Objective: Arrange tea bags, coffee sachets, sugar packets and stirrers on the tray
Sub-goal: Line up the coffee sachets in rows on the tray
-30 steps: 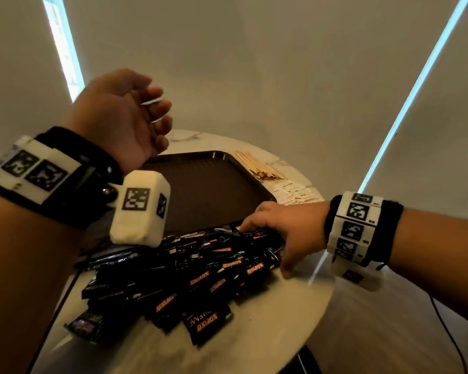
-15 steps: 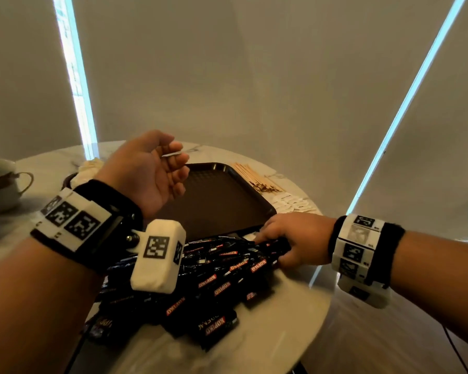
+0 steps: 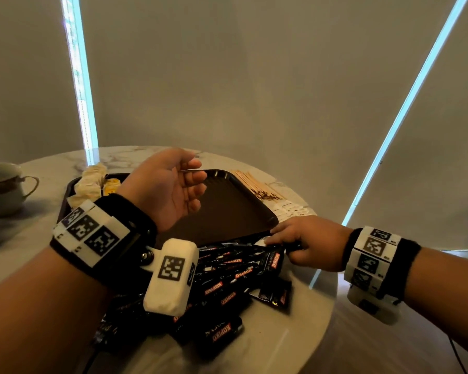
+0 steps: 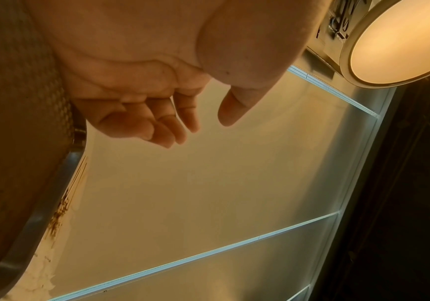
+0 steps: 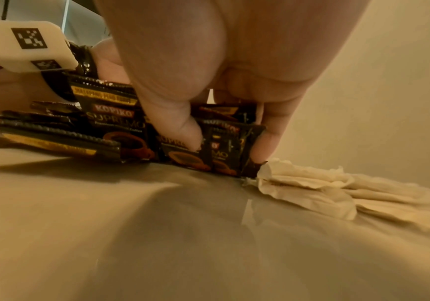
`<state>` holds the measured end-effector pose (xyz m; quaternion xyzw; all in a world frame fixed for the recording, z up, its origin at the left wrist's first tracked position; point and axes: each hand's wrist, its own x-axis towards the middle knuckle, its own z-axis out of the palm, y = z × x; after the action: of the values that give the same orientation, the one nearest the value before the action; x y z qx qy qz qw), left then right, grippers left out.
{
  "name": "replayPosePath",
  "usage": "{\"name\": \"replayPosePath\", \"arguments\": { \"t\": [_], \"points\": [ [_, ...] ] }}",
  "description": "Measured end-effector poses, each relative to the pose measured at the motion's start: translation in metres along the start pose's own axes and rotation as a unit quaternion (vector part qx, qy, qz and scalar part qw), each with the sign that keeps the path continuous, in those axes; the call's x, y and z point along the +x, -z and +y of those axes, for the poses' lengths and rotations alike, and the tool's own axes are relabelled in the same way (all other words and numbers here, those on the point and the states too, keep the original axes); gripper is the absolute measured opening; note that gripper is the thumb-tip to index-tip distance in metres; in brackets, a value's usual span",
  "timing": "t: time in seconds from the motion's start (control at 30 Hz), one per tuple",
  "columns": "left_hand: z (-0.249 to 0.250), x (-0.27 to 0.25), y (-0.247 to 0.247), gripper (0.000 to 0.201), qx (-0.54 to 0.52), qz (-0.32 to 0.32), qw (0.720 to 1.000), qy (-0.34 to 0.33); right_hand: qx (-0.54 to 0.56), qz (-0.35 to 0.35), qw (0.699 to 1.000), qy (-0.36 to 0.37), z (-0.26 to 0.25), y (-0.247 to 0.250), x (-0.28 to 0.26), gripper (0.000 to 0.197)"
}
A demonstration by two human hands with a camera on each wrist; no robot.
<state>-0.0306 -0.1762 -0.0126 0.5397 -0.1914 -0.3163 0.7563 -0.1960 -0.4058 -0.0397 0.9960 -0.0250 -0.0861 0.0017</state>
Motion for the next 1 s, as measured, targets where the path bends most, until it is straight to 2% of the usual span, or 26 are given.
{"name": "replayPosePath", "arguments": {
  "t": [0.23, 0.53, 0.73, 0.8, 0.83, 0.93, 1.0],
  "points": [
    [-0.003, -0.003, -0.001, 0.020, 0.008, 0.005, 1.000, -0.003, 0.005, 0.042, 0.999, 0.005, 0.006, 0.008, 0.001, 0.048],
    [-0.005, -0.004, 0.000, 0.020, -0.001, -0.002, 1.000, 0.004, 0.048, 0.099, 0.993, -0.044, 0.013, 0.028, -0.001, 0.052],
    [-0.005, -0.005, -0.002, 0.018, -0.026, 0.000, 1.000, 0.016, 0.143, 0.215, 0.963, -0.076, 0.006, 0.044, 0.004, 0.051],
    [-0.005, -0.006, -0.003, 0.029, -0.028, -0.007, 0.999, 0.036, 0.186, 0.241, 0.950, -0.068, -0.005, 0.051, 0.010, 0.049],
    [-0.005, -0.007, -0.005, 0.042, -0.027, -0.018, 0.998, 0.052, 0.212, 0.257, 0.941, -0.055, -0.013, 0.054, 0.012, 0.048],
    [-0.008, -0.007, -0.006, 0.093, -0.036, -0.070, 0.992, 0.095, 0.303, 0.314, 0.900, -0.006, -0.042, 0.061, 0.025, 0.047],
    [-0.011, -0.007, -0.007, 0.101, -0.043, -0.089, 0.990, 0.104, 0.364, 0.325, 0.872, 0.034, -0.062, 0.062, 0.033, 0.047]
  ]
}}
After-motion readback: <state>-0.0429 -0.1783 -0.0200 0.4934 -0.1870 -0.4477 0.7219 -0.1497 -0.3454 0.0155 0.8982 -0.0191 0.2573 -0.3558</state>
